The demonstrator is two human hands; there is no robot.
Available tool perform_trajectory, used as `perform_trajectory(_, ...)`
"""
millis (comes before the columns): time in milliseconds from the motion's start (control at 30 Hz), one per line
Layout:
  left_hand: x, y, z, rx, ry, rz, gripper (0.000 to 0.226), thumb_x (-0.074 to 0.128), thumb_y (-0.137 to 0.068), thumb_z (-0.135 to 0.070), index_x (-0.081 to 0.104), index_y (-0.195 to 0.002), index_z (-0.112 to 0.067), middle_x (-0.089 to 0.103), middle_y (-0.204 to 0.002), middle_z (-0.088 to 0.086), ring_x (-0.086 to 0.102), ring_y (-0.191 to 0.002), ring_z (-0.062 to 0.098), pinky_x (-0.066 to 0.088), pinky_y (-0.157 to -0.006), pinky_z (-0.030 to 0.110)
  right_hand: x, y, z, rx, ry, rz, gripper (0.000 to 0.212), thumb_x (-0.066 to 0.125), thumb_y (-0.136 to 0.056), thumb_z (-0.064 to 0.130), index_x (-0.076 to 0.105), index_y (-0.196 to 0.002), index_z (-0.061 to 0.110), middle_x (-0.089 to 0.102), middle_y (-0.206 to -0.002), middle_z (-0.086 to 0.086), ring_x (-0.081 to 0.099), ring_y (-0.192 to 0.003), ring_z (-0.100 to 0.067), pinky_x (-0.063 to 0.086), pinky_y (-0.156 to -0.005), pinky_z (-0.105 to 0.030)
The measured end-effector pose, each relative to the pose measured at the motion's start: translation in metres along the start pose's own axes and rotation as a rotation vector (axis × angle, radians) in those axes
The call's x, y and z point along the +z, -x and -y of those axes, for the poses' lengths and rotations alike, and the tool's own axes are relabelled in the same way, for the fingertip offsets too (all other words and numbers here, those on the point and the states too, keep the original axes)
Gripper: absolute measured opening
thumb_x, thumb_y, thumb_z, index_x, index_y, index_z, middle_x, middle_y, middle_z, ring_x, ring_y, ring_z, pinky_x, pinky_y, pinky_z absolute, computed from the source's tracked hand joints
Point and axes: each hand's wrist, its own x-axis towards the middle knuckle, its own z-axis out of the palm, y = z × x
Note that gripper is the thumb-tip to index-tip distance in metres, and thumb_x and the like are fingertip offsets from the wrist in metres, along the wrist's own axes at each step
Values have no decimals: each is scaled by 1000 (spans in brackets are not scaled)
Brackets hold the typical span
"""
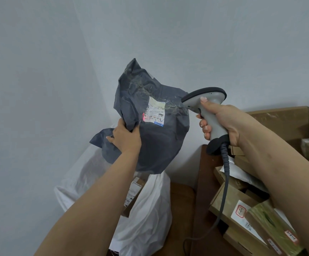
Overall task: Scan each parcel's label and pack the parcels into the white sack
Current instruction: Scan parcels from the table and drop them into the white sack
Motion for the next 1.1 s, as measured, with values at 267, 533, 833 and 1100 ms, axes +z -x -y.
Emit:
perform_trajectory(267, -4, 0, 8, -7, 115, -8, 45, 66, -88, -35, 45, -124, -18, 67, -109, 0, 60, -109, 29, 22, -115, 54, 4, -3, -3, 8, -8, -6, 42, 61, -92, 47, 53, -80, 7, 50, -53, -3, 43, -36, -11, 44, -39, -19)
perform_trajectory(533, -15, -4, 13, 87, 214, 13, 83, 62, -92, -17, 9, -154, -28, 52, -139, 0, 55, -121, 17, 42, -98, 31, 9, -10, -7, 29, -19, 8, 42, 63, -91, 47, 53, -85, 6, 50, -54, -4, 43, -36, -11, 44, -39, -20)
perform_trajectory(833, -32, -8, 14, 341, 178, 37, 81, 57, -96, -13, 3, -155, -28, 28, -159, -4, 47, -132, 24, 39, -103, 23, 17, -23, -20, -41, 33, -111, 33, 76, -86, 28, 55, -87, 2, 60, -66, -14, 46, -37, -13, 46, -40, -21)
perform_trajectory(1100, -38, 2, 15, 456, 273, 5, 41, 51, -99, -10, 51, -140, -15, 50, -121, -2, 46, -112, -1, 32, -98, 1, 20, -64, -61, 12, -128, -336, 44, 87, -73, 23, 59, -102, 3, 62, -86, -11, 56, -53, -18, 50, -42, -26)
